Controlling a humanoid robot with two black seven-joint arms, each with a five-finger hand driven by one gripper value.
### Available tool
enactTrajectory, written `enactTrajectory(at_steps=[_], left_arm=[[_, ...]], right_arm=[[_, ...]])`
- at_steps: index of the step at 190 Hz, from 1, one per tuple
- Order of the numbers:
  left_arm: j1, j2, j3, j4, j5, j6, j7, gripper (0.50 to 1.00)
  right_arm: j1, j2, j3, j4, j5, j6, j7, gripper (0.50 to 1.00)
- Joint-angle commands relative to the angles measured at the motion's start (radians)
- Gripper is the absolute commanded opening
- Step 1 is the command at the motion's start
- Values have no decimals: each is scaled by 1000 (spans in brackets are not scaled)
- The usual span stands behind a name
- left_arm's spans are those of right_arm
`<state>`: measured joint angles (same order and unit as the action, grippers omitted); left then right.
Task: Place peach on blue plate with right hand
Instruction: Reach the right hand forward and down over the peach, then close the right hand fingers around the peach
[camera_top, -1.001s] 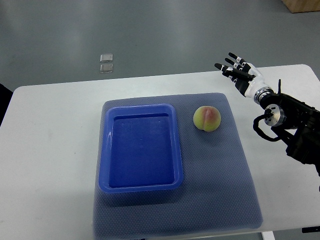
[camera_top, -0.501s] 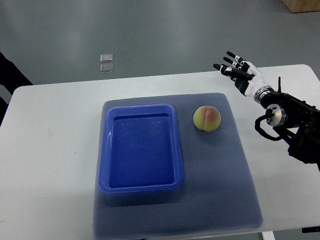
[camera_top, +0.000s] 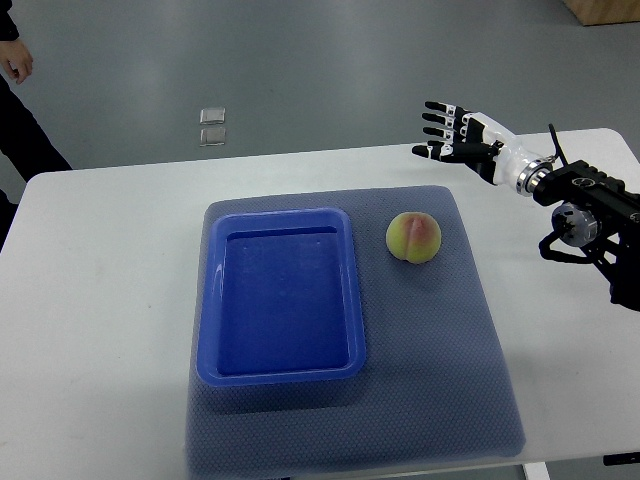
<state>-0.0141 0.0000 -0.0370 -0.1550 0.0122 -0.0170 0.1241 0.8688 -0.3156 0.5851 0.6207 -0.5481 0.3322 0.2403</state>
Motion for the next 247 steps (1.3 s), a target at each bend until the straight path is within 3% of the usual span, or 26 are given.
enactTrajectory(at_steps=[1, 34, 35, 86, 133, 247], left_arm=[[0, 0, 0, 2, 0, 0, 0, 1000], [0, 0, 0, 0, 0, 0, 0, 1000], [0, 0, 0, 0, 0, 0, 0, 1000], [0, 0, 0, 0, 0, 0, 0, 1000], [0, 0, 0, 3, 0, 0, 0, 1000], [0, 0, 0, 0, 0, 0, 0, 1000]], right_arm=[[38, -42, -25, 28, -142, 82, 1, 926], [108, -100, -103, 97, -257, 151, 4, 926], [137, -121, -151, 134, -283, 162, 4, 926], [275, -186, -390, 320, -480, 162, 4, 926], [303, -160, -419, 323, -806, 157, 37, 926], [309, -92, -490, 258, -957, 99, 37, 924]])
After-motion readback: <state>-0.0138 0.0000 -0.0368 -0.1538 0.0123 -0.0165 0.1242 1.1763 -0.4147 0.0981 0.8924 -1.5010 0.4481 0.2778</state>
